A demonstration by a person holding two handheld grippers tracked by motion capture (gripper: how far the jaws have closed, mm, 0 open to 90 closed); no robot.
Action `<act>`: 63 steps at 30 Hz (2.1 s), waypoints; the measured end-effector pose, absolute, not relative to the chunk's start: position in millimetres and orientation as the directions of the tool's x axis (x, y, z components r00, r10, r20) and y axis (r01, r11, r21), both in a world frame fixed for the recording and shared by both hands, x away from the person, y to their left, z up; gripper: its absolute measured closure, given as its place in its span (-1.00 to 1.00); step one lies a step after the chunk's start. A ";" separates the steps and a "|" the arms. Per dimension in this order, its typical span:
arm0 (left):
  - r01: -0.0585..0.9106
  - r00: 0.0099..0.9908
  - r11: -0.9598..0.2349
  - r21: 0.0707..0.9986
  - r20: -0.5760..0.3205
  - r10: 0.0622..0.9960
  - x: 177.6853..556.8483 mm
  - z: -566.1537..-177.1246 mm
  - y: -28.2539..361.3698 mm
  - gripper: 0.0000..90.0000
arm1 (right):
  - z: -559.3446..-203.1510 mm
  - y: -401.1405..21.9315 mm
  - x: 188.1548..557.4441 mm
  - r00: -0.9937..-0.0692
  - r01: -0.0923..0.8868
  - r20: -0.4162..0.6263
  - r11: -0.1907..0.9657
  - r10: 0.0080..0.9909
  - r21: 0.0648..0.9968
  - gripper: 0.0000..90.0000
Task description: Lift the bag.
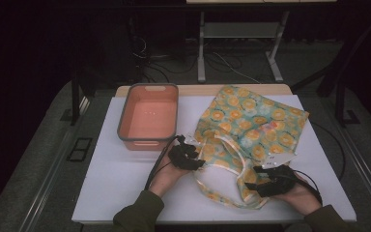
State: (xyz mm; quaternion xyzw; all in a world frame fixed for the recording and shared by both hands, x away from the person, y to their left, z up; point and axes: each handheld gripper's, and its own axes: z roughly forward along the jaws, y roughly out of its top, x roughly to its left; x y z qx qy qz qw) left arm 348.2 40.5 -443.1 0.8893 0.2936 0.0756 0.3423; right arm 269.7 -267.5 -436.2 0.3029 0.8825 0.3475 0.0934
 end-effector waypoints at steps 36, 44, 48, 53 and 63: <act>0.386 0.794 -0.325 0.863 -0.131 0.594 342.0 -382.0 72.2 0.99 | -412.1 -286.7 289.9 -0.726 0.397 -0.096 0.529 0.681 0.750 0.99; 0.335 0.791 -0.257 0.906 -0.122 0.600 342.8 -356.0 78.2 1.00 | -387.9 -299.2 308.9 -0.661 0.353 -0.123 0.451 0.740 0.819 0.99; 0.298 0.800 -0.243 0.923 -0.103 0.591 339.5 -339.9 76.0 1.00 | -374.1 -300.8 313.9 -0.642 0.323 -0.134 0.425 0.755 0.846 0.99; 0.248 0.808 -0.219 0.944 -0.077 0.584 335.6 -316.9 76.4 1.00 | -357.4 -301.4 315.1 -0.629 0.280 -0.140 0.391 0.764 0.877 0.99; 0.219 0.793 -0.150 0.964 -0.086 0.602 353.6 -293.1 76.9 0.99 | -316.1 -315.6 321.9 -0.586 0.202 -0.112 0.279 0.803 0.939 0.99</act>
